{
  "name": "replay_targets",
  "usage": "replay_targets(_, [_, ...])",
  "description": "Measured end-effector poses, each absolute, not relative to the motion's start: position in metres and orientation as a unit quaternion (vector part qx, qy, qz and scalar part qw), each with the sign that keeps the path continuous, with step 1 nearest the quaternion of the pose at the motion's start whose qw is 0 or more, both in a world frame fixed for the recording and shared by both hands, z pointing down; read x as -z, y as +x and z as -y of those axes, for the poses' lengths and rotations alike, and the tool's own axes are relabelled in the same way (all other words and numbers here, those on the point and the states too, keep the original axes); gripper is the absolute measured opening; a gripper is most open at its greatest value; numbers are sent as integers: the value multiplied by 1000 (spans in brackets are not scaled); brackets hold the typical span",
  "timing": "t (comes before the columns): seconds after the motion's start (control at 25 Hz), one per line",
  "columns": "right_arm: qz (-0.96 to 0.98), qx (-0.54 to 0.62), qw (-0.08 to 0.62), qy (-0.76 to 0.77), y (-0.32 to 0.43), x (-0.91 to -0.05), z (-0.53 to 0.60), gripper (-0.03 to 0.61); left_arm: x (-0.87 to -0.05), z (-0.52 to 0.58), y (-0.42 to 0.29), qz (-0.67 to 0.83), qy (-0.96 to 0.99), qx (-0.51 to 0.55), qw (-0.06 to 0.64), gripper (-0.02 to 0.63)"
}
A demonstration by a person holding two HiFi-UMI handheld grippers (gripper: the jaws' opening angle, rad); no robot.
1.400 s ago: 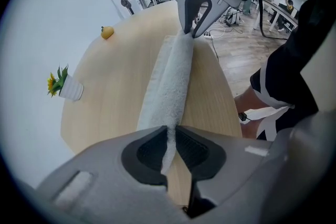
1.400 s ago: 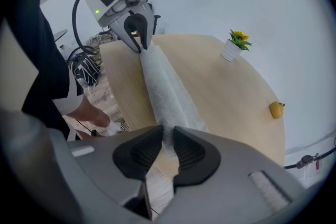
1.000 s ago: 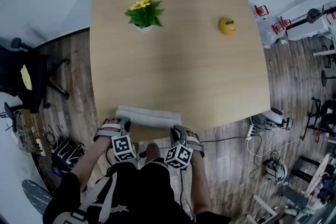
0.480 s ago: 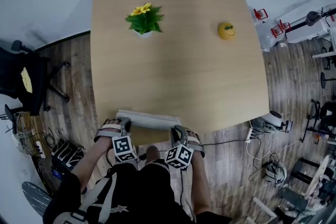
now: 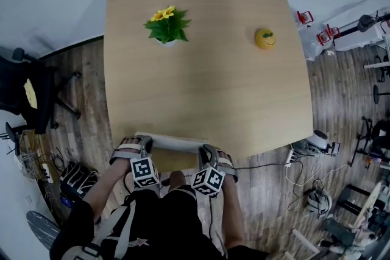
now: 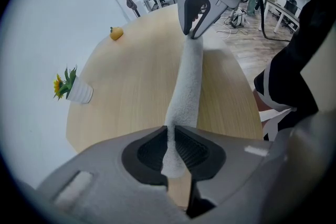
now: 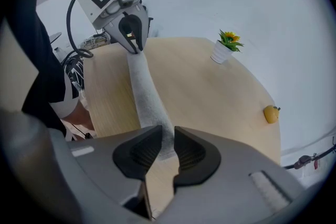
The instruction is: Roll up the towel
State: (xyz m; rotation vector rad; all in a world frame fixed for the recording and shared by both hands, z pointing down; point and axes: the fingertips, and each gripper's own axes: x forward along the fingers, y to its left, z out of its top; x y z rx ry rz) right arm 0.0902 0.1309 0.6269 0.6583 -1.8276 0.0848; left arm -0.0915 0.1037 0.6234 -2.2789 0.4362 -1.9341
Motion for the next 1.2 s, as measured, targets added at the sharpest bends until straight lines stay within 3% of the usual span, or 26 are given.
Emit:
replay_targets(0.92, [778, -48, 553, 294, 93, -638, -89, 80, -638, -63, -88, -168, -755, 633, 42, 43])
replay_targets(1.2, [779, -52, 519, 348, 96, -612, -79, 80, -614, -55, -88, -219, -765, 605, 37, 38])
